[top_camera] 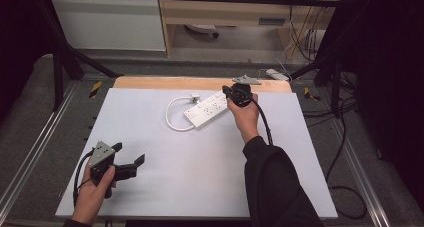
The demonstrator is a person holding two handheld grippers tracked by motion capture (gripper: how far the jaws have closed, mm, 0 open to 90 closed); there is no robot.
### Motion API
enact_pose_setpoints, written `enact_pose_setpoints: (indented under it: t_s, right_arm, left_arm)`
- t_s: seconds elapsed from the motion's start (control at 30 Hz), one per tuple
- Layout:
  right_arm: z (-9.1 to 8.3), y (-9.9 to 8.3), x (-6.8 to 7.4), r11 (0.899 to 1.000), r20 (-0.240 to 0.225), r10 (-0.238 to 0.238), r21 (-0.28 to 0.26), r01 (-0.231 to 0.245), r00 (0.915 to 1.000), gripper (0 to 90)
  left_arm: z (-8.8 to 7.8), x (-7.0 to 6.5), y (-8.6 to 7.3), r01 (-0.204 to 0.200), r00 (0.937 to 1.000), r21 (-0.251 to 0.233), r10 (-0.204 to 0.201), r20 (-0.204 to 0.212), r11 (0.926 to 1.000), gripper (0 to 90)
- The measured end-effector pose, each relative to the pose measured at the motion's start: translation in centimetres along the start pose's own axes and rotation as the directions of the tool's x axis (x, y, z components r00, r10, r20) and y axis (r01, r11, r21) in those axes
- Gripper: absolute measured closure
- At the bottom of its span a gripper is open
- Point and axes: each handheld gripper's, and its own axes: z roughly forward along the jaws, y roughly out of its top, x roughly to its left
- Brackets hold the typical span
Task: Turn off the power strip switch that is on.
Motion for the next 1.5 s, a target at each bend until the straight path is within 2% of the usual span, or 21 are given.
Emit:
enact_pose_setpoints:
  t_s: [0.1,0.13,0.2,0.3,0.47,0.53,0.67,0.77,0.93,1.23,1.5]
  right_arm:
    - [0.7,0.1,0.1,1.0,-0.003,0.015,0.006,-0.015,0.9999,90.0]
    - [0.9,0.4,0.1,0.999,-0.006,0.043,-0.009,-0.043,0.9991,90.0]
    - [1.2,0.6,0.1,1.0,0.002,0.027,-0.002,-0.027,0.9996,90.0]
    - [1.7,0.6,0.0,1.0,0.008,0.029,0.007,-0.029,0.9996,90.0]
    - [2.9,-0.1,0.2,0.999,0.021,0.02,0.032,-0.021,0.9996,90.0]
    - [3.3,-0.4,0.2,0.999,0.038,0.002,0.045,-0.004,0.9993,90.0]
    - [3.9,-1.0,0.2,0.998,0.031,-0.01,0.066,0.008,0.9995,90.0]
    - [4.3,-1.4,0.4,0.998,0.012,0.005,0.067,-0.005,0.9999,90.0]
    - [4.7,-1.8,0.9,0.997,0.004,0.012,0.073,-0.012,0.9999,90.0]
    - [5.5,-2.5,1.2,0.996,0.007,0.038,0.081,-0.038,0.9993,90.0]
    - [6.0,-3.1,0.6,0.994,0.023,0.044,0.098,-0.046,0.9988,90.0]
  left_arm:
    - [0.0,0.1,0.0,0.0,1.0,0.003,0.0,-0.007,1.0,5.5]
    - [0.0,0.1,0.0,0.001,1.0,0.002,-0.001,-0.008,1.0,5.5]
    - [0.0,0.2,0.0,0.002,1.0,0.0,-0.002,-0.008,1.0,5.5]
    - [0.1,0.1,0.1,0.001,1.0,0.001,-0.001,-0.003,1.0,5.5]
    - [0.0,0.2,0.1,0.003,1.0,-0.004,-0.003,0.001,1.0,5.5]
    - [0.0,0.3,0.1,0.003,1.0,-0.003,-0.003,0.002,1.0,5.5]
    - [-0.1,0.3,0.1,0.006,1.0,-0.009,-0.006,0.002,0.9999,5.5]
    - [-0.1,0.4,0.2,0.005,1.0,-0.009,-0.005,0.003,0.9999,5.5]
    - [-0.1,0.3,0.2,0.002,1.0,-0.008,-0.002,0.003,1.0,5.5]
    - [-0.1,0.3,0.2,0.007,1.0,-0.011,-0.007,0.003,0.9999,5.5]
    - [-0.1,0.3,0.2,0.003,1.0,-0.009,-0.003,0.004,1.0,5.5]
